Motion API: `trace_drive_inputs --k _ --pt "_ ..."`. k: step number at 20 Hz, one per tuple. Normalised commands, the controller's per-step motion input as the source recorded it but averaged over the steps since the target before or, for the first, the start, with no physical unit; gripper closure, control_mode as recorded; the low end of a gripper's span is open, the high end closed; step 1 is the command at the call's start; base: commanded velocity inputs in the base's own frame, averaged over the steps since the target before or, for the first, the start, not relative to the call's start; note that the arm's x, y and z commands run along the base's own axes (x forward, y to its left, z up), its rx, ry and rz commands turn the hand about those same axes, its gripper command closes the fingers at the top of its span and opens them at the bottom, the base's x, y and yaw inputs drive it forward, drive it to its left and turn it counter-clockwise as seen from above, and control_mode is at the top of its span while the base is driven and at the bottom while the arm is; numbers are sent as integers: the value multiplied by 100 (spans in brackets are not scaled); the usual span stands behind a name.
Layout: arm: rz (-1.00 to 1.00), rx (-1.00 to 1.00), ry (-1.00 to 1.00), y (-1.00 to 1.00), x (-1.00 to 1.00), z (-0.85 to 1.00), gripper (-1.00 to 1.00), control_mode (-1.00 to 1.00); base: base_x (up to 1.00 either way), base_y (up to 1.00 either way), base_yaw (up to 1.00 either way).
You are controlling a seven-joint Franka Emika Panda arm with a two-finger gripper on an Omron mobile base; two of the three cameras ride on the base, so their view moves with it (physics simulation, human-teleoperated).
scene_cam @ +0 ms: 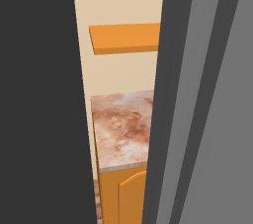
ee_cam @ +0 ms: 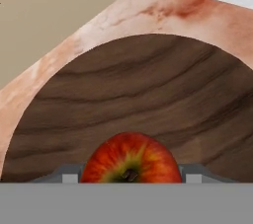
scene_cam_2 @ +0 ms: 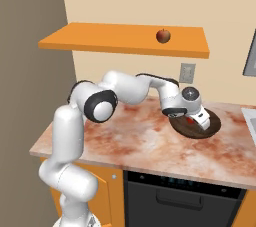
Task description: Pick the apples from the cabinet and place them in one bowl. Pick the bell pepper from the sink and place it in the other bowl.
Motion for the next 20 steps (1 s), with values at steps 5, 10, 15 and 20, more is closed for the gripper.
trace_drive_inputs --k 5,10,15,20 --pt "0 -5 6 0 13 -11 100 -100 0 0 0" --pt "0 -3 4 0 12 -9 100 -100 0 0 0" --pt "0 -2 4 0 12 -10 100 -100 0 0 0" --pt "0 -2 5 -1 11 -10 100 -100 0 0 0"
